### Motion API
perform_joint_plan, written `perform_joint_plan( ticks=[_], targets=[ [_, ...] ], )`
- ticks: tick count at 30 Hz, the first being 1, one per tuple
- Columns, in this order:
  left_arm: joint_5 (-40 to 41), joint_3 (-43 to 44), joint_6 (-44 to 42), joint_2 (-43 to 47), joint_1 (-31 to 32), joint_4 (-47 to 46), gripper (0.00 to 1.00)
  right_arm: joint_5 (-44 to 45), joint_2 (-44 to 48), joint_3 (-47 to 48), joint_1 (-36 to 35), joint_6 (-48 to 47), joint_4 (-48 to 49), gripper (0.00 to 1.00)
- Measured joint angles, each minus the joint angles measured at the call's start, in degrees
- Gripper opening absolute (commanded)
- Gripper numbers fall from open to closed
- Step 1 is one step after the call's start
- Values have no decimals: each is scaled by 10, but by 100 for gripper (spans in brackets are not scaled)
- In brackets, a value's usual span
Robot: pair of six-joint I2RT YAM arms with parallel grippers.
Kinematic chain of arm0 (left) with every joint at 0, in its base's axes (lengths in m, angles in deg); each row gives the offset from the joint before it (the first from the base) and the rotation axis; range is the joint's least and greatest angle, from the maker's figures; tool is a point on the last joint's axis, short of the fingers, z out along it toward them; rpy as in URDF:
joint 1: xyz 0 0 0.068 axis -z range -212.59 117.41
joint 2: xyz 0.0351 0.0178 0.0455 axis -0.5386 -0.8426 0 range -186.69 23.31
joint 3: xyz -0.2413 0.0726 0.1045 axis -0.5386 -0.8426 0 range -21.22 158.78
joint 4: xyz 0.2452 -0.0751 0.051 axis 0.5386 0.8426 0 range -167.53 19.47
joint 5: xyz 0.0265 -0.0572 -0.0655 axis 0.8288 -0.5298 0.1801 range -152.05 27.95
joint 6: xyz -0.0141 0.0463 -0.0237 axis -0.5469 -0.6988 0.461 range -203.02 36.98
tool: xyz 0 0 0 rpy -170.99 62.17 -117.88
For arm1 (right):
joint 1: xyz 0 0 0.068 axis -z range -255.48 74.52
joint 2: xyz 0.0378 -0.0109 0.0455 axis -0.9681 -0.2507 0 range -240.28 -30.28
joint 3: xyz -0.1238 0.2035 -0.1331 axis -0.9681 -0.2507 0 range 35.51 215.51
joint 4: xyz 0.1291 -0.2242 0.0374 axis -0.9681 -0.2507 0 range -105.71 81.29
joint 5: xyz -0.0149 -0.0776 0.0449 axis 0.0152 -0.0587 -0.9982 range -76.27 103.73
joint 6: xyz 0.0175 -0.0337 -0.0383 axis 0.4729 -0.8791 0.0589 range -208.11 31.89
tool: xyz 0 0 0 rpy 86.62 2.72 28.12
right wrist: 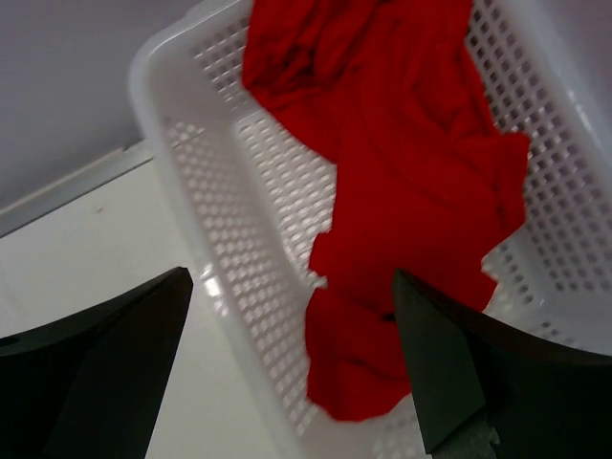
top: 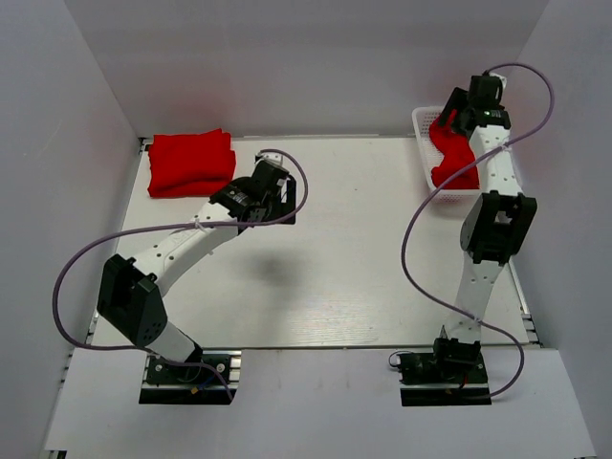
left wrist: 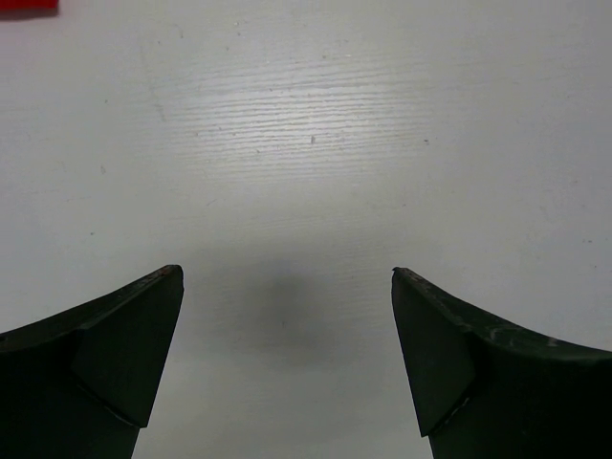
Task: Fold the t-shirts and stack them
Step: Grab crumpled tshirt from bin with the right arm
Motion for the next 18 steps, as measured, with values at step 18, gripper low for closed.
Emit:
perform_joint_plan(
  ticks=[18],
  targets=[
    [-10, 31, -13, -68, -37, 18, 100, -32, -263, 50, 63, -32, 210, 90]
  ],
)
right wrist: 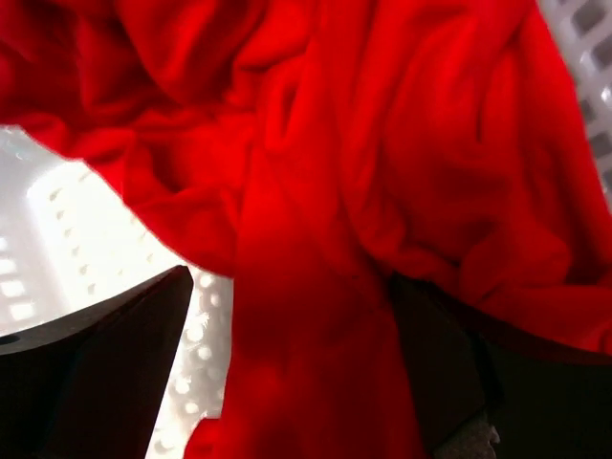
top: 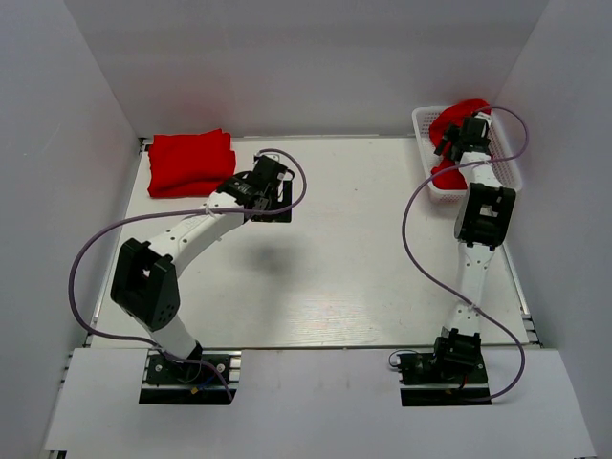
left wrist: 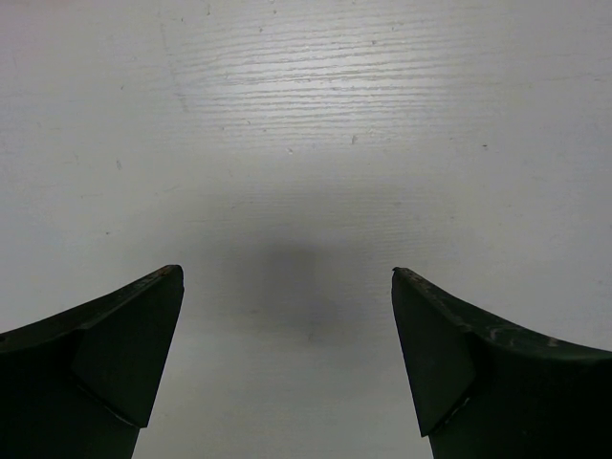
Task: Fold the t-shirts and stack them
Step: Grab crumpled tshirt from bin with the right arm, then move the tshirt to the center of the board
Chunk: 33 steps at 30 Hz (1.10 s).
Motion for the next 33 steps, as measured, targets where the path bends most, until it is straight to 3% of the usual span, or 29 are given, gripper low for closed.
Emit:
perform_joint_plan(
  ticks=[2, 4, 5, 6, 16, 26, 29, 33],
  targets=[
    [-1, 0, 0, -3, -3, 3, 100, 1, -7, 0, 1, -5, 14, 73],
    [-2, 1, 0, -5, -4, 5, 100, -2, -7, 1, 2, -7, 28, 39],
    [-2, 2, 0, -6, -6, 6, 100, -2, -7, 1, 3, -6, 30, 11],
    [-3, 3, 0, -7, -8, 6, 100, -2, -7, 0, 4, -6, 30, 0],
    [-8, 13, 0, -2, -11, 12, 100, -9, 41, -25, 10, -9, 34, 0],
    [-10, 6, 0, 63, -15, 7, 100, -15, 274, -28, 10, -51, 41, 0],
    [-11, 5, 0, 85, -16, 7, 100, -48, 330, -4, 10, -48, 42, 0],
    [-17, 5, 0, 116, -16, 14, 100, -161, 399, 21, 10, -8, 42, 0]
  ],
)
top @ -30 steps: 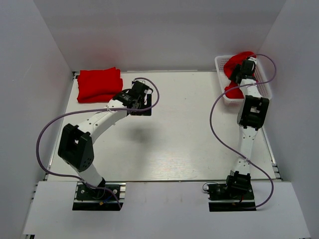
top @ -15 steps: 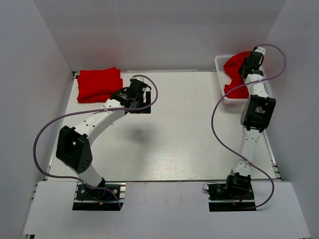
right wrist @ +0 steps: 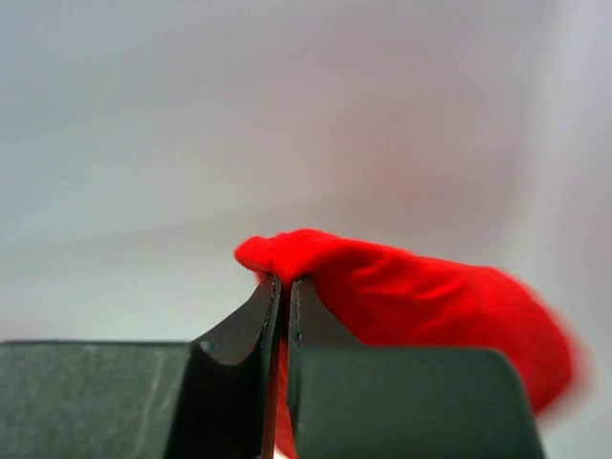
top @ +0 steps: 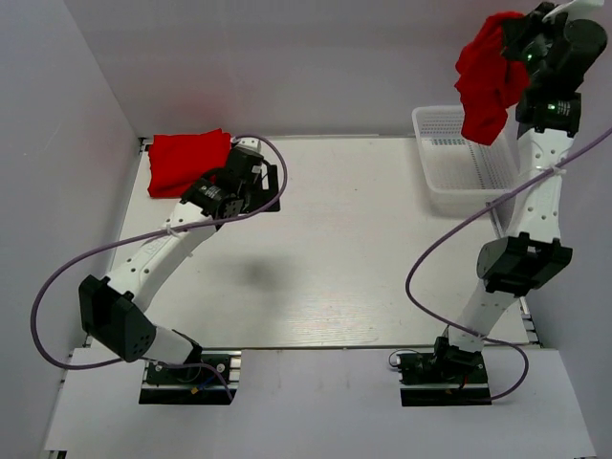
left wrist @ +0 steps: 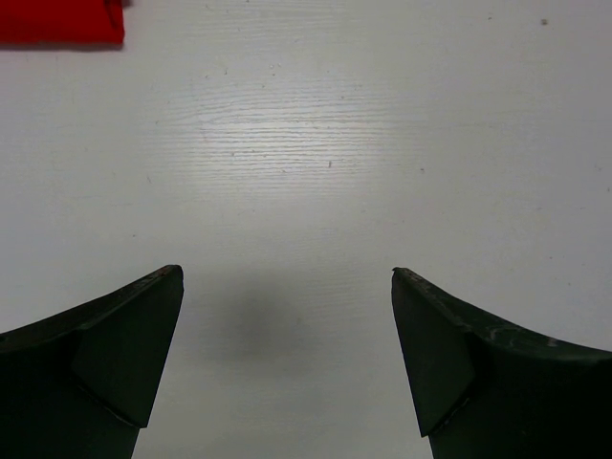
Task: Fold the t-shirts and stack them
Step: Move the tshirt to the center of the board
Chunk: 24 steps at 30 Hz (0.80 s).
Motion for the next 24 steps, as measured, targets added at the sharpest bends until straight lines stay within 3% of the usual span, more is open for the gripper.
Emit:
perform_joint_plan(
  ticks=[5, 9, 10, 11, 12, 13, 14, 20, 24],
  targets=[
    [-2, 0, 5, 23, 0, 28, 100, -250, 82, -4, -12, 135, 34, 0],
    [0, -1, 13, 54, 0, 57, 100, -462, 139, -81, -61, 315, 185, 0],
    [1, -3, 15, 65, 0, 61, 100, -497, 154, -115, -78, 345, 214, 8],
    [2, -8, 18, 78, 0, 63, 100, -520, 175, -157, -98, 353, 220, 26],
    [3, -12, 20, 92, 0, 69, 100, -534, 195, -194, -118, 342, 196, 50],
    [5, -15, 24, 105, 0, 74, 100, -538, 212, -228, -137, 321, 157, 66],
    [7, -16, 26, 116, 0, 80, 100, -515, 229, -262, -157, 283, 110, 90],
    [35, -17, 55, 151, 0, 127, 100, -301, 318, -493, -186, 123, -134, 90],
    [53, -23, 82, 143, 0, 166, 100, -197, 370, -638, -183, 105, -160, 90]
  ],
)
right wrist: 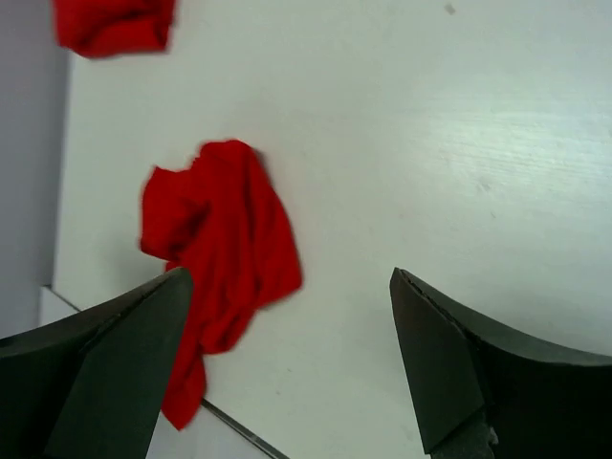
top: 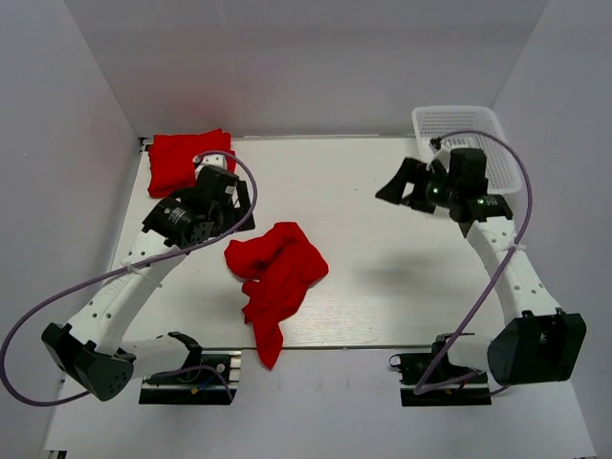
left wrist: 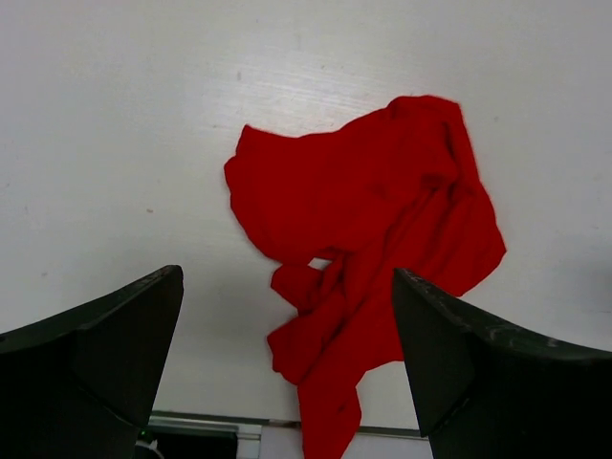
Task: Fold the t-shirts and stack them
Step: Move the tshirt to the center of the board, then flatten out the tshirt
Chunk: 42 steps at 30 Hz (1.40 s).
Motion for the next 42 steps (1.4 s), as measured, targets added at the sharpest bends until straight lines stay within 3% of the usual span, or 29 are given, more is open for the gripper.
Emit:
perform_joint_plan(
  ticks=[8, 16, 25, 32, 42],
  targets=[
    [-22, -106, 48, -1, 1, 17, 100, 61, 17, -108, -56, -42, -37, 90],
    [-192, -293, 43, 30, 25, -38, 100, 125, 0, -154, -182, -53, -49, 90],
    [-274, -303, 39, 90, 83, -49, 100, 196, -47, -171, -256, -12, -5, 90],
    [-327, -357, 63, 60, 165, -76, 100, 258, -106, -152, -305, 23, 19, 90],
    [-341, -412, 146, 39, 267, -88, 100, 339, -163, -114, -366, 70, 35, 90]
  ],
)
